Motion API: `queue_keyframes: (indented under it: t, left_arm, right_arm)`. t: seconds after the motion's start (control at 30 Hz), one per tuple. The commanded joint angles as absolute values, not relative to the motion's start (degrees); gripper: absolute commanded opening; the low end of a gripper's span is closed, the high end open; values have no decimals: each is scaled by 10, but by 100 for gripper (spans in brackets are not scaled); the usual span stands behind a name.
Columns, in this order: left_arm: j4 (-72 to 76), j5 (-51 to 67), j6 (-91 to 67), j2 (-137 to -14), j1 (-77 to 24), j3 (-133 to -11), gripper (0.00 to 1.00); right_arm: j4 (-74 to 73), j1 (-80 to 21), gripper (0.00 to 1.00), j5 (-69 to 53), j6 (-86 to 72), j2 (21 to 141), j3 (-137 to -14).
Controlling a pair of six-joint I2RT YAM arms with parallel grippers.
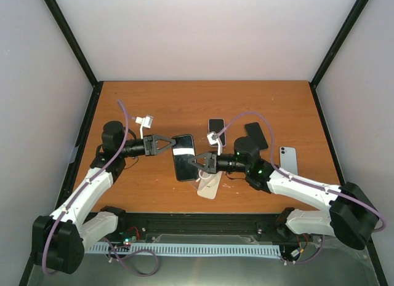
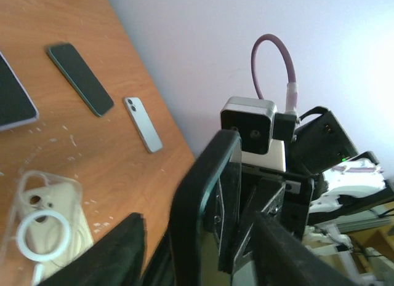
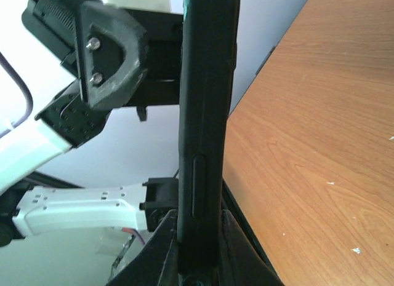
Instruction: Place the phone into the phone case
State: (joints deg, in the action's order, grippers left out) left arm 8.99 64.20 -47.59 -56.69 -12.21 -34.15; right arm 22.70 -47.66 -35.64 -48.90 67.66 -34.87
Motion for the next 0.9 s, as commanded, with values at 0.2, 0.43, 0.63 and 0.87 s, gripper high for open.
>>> queue_keyframes:
  t: [0.2,0.43,0.63,0.87]
  left_arm:
    - [109,626,-516,-514,-122,-275,71]
    - [137,641,-533,-503,-122,-258,63]
    - [106,623,-511,-518,-122,-275,26]
    - [85,611,-484,-540,-122,-289,0]
  right_arm:
    - [305,-468,3,-237,-570,697,-401]
    - [350,-463,3,-238,-608,758,-439]
    - [339,-463,4,-238,-603,764,-445]
    - [309,-463,10,-241,-574,764,-447]
